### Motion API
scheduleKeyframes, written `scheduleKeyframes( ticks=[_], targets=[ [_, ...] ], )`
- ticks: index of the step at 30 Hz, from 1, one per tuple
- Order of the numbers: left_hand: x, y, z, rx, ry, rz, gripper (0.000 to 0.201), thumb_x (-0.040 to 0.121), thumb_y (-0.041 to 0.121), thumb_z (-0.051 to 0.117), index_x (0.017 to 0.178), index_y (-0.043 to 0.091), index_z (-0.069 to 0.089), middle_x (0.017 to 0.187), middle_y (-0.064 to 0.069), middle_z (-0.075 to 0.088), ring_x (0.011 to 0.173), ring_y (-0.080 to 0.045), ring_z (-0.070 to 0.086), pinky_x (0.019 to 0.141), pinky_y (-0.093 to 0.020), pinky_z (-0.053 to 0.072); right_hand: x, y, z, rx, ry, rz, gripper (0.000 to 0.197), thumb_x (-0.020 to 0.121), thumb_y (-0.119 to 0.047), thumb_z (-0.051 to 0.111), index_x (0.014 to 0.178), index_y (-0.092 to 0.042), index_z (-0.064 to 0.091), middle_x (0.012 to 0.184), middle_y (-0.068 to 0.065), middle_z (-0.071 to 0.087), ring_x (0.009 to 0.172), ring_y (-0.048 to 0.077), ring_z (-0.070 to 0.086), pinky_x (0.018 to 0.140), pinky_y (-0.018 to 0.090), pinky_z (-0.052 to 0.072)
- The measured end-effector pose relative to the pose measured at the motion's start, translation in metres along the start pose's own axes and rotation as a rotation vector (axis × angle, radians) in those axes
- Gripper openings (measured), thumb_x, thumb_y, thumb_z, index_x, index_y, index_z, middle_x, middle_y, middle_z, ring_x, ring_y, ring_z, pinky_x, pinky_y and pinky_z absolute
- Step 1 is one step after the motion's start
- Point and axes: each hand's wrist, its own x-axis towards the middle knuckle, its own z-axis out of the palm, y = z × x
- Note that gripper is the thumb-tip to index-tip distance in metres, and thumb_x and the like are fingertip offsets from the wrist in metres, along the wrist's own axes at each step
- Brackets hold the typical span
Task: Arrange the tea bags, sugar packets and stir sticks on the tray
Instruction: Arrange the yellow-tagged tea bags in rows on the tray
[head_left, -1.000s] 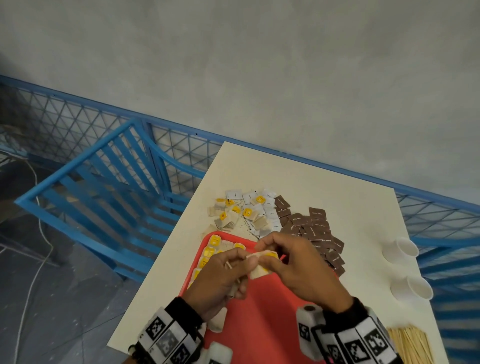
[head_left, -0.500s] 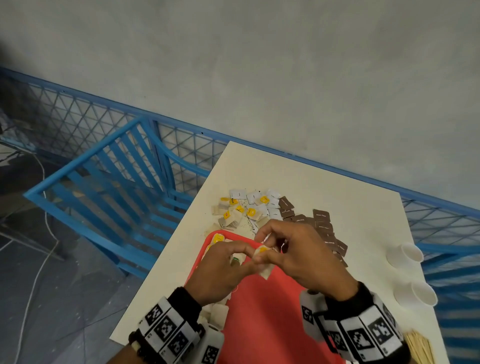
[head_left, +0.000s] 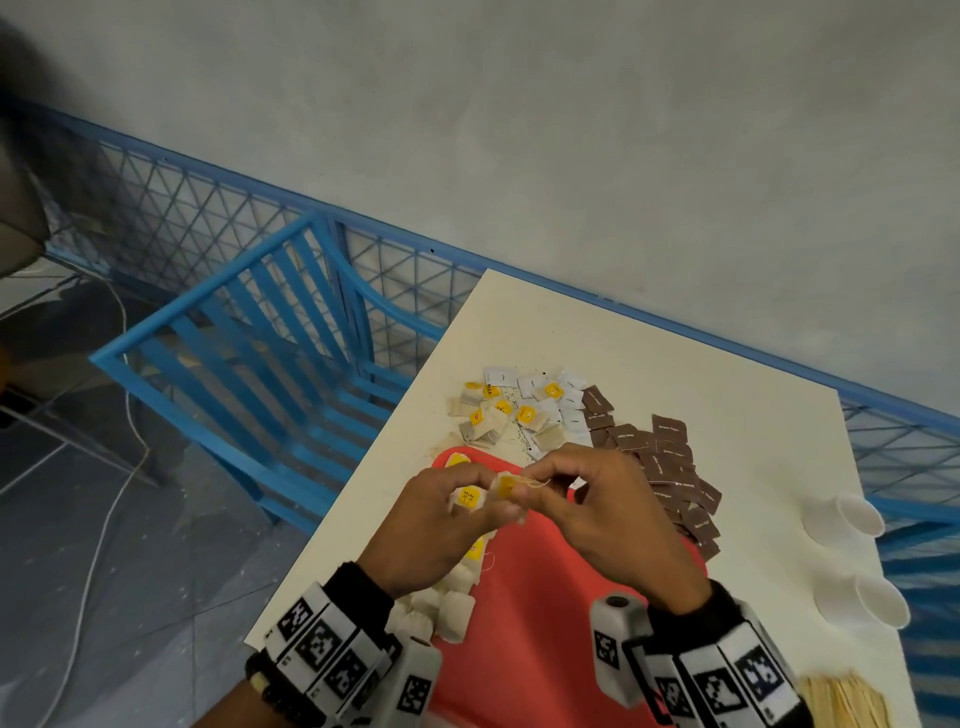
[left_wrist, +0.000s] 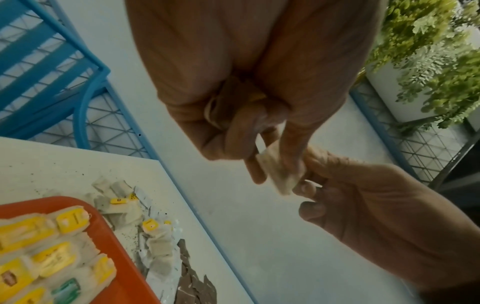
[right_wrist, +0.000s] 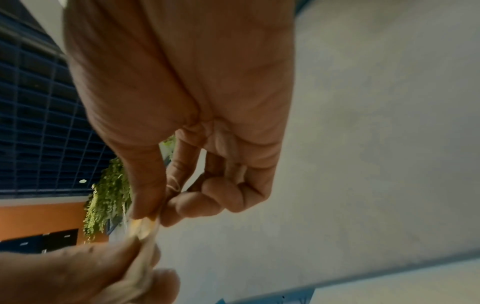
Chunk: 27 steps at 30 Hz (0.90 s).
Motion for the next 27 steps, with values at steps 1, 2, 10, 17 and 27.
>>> scheduleKeyframes(
  ticks=[1, 2, 10, 17, 27],
  targets=[
    [-0.002, -0.005, -0.001, 0.016, 0.001, -0.004, 0.024, 0.086, 0.043, 0.074, 0.096, 0.021, 0.075, 0.084, 0.0, 0.071, 0.06, -0.031, 0.059, 0.06, -0.046, 0.047, 0.0, 0.001, 0.003, 0.027, 0.002, 0.013, 0.007, 0.084, -0.034, 0.077, 0.081, -0.028, 0.077, 0.072, -0.005, 0.067, 0.065, 0.011, 0.059, 0.06, 0.015, 0.042],
    [-0.005, -0.007, -0.003, 0.024, -0.004, -0.018, 0.028, 0.086, 0.047, 0.072, 0.092, 0.021, 0.076, 0.085, -0.004, 0.072, 0.063, -0.037, 0.059, 0.063, -0.05, 0.048, 0.0, 0.003, 0.007, 0.05, 0.001, 0.028, 0.006, 0.083, -0.032, 0.078, 0.082, -0.027, 0.077, 0.071, -0.004, 0.067, 0.064, 0.009, 0.058, 0.06, 0.017, 0.043],
    [-0.049, -0.105, -0.012, 0.315, -0.137, -0.347, 0.023, 0.084, 0.027, 0.075, 0.064, 0.02, 0.068, 0.069, 0.003, 0.066, 0.066, 0.0, 0.056, 0.074, -0.034, 0.047, -0.029, 0.061, 0.095, 0.094, -0.273, 0.307, 0.013, 0.088, -0.006, 0.066, 0.077, -0.008, 0.073, 0.064, -0.013, 0.065, 0.058, -0.005, 0.057, 0.06, 0.014, 0.042],
    [-0.081, -0.155, 0.006, 0.533, -0.117, -0.52, 0.037, 0.081, 0.018, 0.073, 0.059, 0.031, 0.046, 0.062, 0.012, 0.051, 0.058, 0.001, 0.046, 0.057, -0.009, 0.036, -0.054, 0.097, 0.154, -0.038, -0.44, 0.415, 0.04, 0.086, -0.013, 0.07, 0.055, -0.03, 0.053, 0.049, -0.02, 0.054, 0.054, -0.011, 0.053, 0.054, 0.007, 0.033],
    [-0.082, -0.164, 0.002, 0.6, -0.154, -0.636, 0.02, 0.07, 0.033, 0.072, 0.068, 0.023, 0.055, 0.081, 0.007, 0.065, 0.078, -0.015, 0.061, 0.073, -0.03, 0.051, -0.044, 0.102, 0.174, -0.267, -0.522, 0.423, 0.022, 0.084, -0.017, 0.057, 0.064, -0.024, 0.051, 0.095, 0.005, 0.07, 0.089, 0.021, 0.063, 0.075, 0.027, 0.044]
  ],
)
